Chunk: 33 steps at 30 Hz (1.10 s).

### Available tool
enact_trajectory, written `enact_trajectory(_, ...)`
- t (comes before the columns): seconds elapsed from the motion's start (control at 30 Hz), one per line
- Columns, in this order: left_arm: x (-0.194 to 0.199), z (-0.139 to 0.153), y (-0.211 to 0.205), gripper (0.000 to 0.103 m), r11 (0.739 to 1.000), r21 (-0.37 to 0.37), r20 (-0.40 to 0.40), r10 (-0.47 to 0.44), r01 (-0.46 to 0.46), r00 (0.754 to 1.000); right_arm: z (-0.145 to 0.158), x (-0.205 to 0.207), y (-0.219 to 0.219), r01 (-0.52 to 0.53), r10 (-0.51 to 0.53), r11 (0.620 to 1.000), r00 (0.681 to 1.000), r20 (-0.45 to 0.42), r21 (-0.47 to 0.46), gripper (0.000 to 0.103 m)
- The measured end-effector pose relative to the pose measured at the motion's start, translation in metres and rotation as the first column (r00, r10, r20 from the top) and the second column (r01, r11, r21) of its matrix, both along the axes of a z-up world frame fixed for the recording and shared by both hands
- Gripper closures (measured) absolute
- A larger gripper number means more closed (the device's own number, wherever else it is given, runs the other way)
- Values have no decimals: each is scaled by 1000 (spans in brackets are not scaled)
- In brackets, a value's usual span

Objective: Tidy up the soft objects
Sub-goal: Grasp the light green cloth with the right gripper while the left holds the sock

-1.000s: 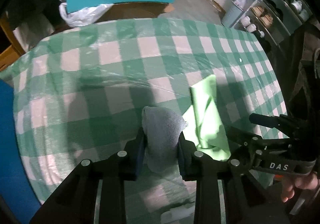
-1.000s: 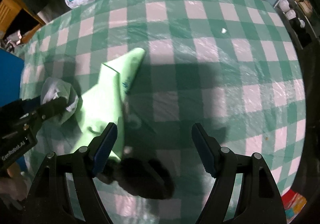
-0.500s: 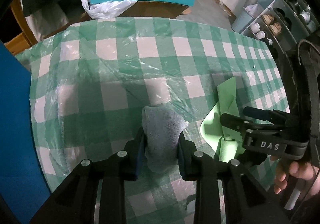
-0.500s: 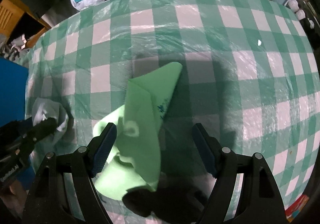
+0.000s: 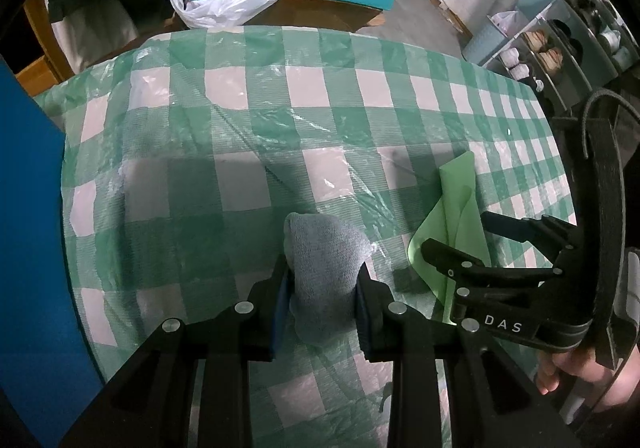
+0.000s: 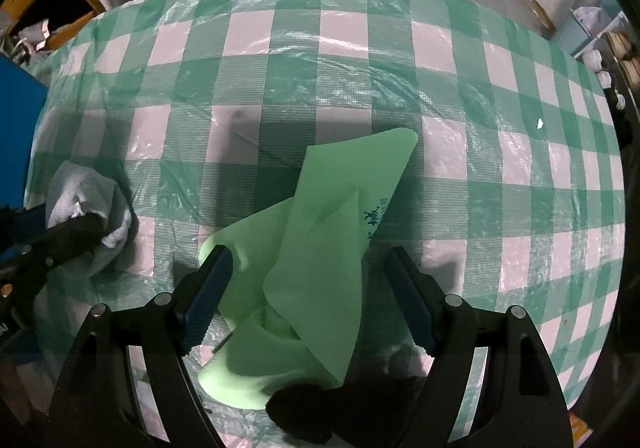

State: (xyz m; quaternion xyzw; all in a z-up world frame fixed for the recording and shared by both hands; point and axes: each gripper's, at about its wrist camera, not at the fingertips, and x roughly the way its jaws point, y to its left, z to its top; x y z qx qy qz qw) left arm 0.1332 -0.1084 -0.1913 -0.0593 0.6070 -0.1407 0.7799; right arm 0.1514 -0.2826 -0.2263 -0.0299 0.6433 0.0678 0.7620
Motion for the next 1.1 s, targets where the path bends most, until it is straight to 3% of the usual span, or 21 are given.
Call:
enact_trajectory(0.1,-1,1,2,74,1000,-2,1,3,-3,1000,4,-10,-1,-9,9,1000,1000,5,9,30)
enact_trajectory(0.13,-1,2,3,74,1000,-3,2,4,-4,1000,5,-11,3,-20,20,1000,1000,10,9,36)
enact_trajectory(0.2,-1,3,3,74,1000,-4,3,5,-5,1000,7,-11,10,-45,45,999,999,17,14,49)
enact_trajectory(0.27,-2,4,5,74,1000,-2,5,4,-4,1000,9,-13,15,-68,67,997,997,22,20,74)
enact_trajectory(0.33,-3,6,6,74,1000,-2,8,2,-2,1000,11,-13,19,-78,77,997,997,20,29,88)
enact_trajectory(0.6,-9,16,7,74,1000,21,30,-9,8,1000,20,-4,25,-52,50,995,998,23,86,92)
enact_trajectory(1.1,-29,51,11,74,998,60,107,-35,28,994,69,-19,28,-81,67,988,992,106,128,92)
